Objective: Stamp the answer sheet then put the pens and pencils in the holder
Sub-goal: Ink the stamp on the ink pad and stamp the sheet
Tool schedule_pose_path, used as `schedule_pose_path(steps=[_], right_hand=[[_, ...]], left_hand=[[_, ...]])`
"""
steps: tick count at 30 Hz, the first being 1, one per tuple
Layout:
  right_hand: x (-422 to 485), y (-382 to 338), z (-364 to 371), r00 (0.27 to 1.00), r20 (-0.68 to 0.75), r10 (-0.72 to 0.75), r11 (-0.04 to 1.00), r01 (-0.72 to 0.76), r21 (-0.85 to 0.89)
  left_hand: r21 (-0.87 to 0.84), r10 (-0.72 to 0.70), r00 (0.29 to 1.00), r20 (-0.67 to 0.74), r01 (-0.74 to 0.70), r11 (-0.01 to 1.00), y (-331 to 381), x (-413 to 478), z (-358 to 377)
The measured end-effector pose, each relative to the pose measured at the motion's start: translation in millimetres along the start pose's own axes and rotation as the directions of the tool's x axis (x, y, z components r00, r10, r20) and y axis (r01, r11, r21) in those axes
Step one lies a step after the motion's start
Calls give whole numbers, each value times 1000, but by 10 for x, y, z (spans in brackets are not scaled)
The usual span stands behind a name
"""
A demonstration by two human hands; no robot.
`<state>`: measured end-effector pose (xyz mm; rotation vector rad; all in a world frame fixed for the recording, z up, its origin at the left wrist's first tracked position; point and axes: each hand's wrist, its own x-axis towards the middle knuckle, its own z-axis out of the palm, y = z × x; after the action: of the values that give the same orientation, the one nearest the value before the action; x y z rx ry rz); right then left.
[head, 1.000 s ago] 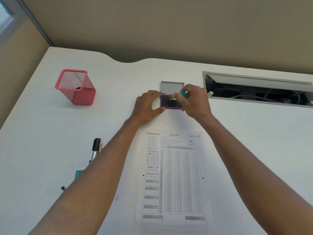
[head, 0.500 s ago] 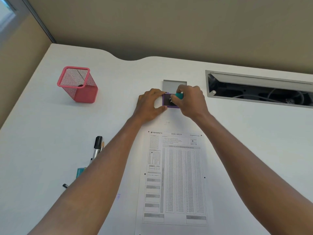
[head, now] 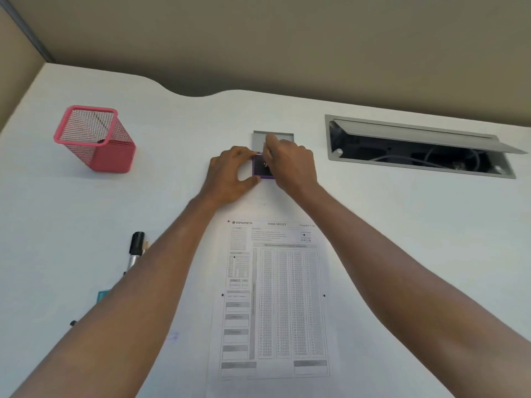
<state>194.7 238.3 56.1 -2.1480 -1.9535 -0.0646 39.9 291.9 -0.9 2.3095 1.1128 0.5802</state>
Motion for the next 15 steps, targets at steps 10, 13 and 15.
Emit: schedule_pose_path(steps=[10,13,15], right_hand=[[247,51,39,1000,4,30,997,-30,67],[334,77,59,998,18,62,994,-63,94],[359,97,84,998,9,68,992,-68,109]], left_hand=[[4,-8,1000,25,8,1000,-6,-9,-5],[10,-11,1000,28,11,1000,-11,-4,7],[9,-10,1000,26,10,1000,-10,-2,9]])
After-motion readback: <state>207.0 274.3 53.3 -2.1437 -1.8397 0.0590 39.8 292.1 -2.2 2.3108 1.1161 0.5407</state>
